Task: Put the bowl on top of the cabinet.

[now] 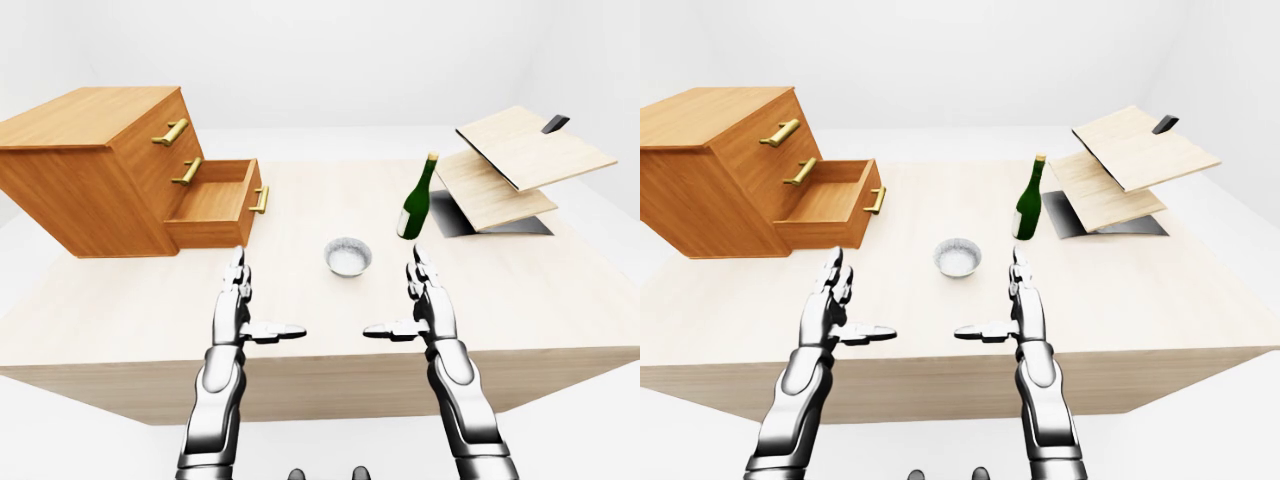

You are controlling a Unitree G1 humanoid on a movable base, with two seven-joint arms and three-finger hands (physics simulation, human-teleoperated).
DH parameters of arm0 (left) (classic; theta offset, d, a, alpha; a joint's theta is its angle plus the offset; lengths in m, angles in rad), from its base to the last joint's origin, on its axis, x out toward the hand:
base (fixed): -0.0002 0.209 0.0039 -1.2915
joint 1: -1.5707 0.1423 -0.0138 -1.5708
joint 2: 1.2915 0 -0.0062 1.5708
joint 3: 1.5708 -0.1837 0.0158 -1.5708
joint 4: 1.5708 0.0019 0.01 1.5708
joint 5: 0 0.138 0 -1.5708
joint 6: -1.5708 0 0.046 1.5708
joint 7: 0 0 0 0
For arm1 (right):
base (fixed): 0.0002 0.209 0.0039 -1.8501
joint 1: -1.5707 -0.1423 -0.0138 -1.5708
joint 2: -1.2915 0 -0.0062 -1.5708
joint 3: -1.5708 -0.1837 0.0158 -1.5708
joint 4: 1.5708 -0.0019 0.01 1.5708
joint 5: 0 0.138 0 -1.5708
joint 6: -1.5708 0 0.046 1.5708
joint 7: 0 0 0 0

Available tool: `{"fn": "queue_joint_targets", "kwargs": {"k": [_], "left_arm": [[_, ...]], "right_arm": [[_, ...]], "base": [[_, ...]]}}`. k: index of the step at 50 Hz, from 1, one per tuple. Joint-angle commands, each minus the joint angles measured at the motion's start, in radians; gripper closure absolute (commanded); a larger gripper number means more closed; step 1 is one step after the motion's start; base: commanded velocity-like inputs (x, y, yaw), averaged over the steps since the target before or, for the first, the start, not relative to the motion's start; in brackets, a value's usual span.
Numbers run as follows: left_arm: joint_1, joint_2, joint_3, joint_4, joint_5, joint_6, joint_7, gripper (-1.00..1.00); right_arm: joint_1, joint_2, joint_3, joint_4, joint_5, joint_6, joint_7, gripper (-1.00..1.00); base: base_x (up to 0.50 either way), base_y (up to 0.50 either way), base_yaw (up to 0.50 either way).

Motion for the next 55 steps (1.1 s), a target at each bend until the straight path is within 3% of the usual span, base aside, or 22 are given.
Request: {"fn": "queue_joint_targets", "kwargs": {"k": [1, 4, 5, 8, 20, 30, 39, 55], "left_arm": [[0.009, 0.025, 0.053, -0.063, -0.037, 0.014, -0.042, -1.00], [0.025, 0.025, 0.060, -0.116, -0.042, 0.037, -0.048, -1.00], [0.040, 0.026, 0.062, -0.163, -0.046, 0.062, -0.051, -1.00], [0.049, 0.024, 0.071, -0.200, -0.047, 0.080, -0.054, -1.00], [0.148, 0.003, 0.106, -0.497, -0.068, 0.081, -0.075, -1.00], [0.173, -0.008, 0.152, -0.618, -0.102, 0.081, -0.096, -1.00], [0.184, -0.019, 0.172, -0.668, -0.113, 0.081, -0.106, -1.00], [0.163, -0.014, 0.202, -0.653, -0.125, 0.081, -0.107, -1.00]], "right_arm": [[0.035, -0.013, -0.017, -0.100, -0.007, 0.046, 0.026, -1.00], [0.055, -0.010, -0.015, -0.151, -0.012, 0.071, 0.031, -1.00], [0.062, -0.009, -0.012, -0.178, -0.015, 0.075, 0.033, -1.00], [0.075, -0.007, -0.006, -0.224, -0.026, 0.075, 0.035, -1.00], [0.166, 0.001, 0.048, -0.566, -0.094, 0.075, 0.035, -1.00], [0.202, -0.005, 0.087, -0.796, -0.134, 0.075, 0.040, -1.00], [0.198, -0.009, 0.087, -0.786, -0.166, 0.075, 0.044, -1.00], [0.206, -0.003, 0.106, -0.760, -0.170, 0.075, 0.038, -1.00]], "base": [[0.00, 0.00, 0.00], [0.00, 0.00, 0.00], [0.00, 0.00, 0.00], [0.00, 0.00, 0.00], [0.00, 0.00, 0.00], [0.00, 0.00, 0.00], [0.00, 0.03, 0.00], [0.00, 0.50, 0.00]]}}
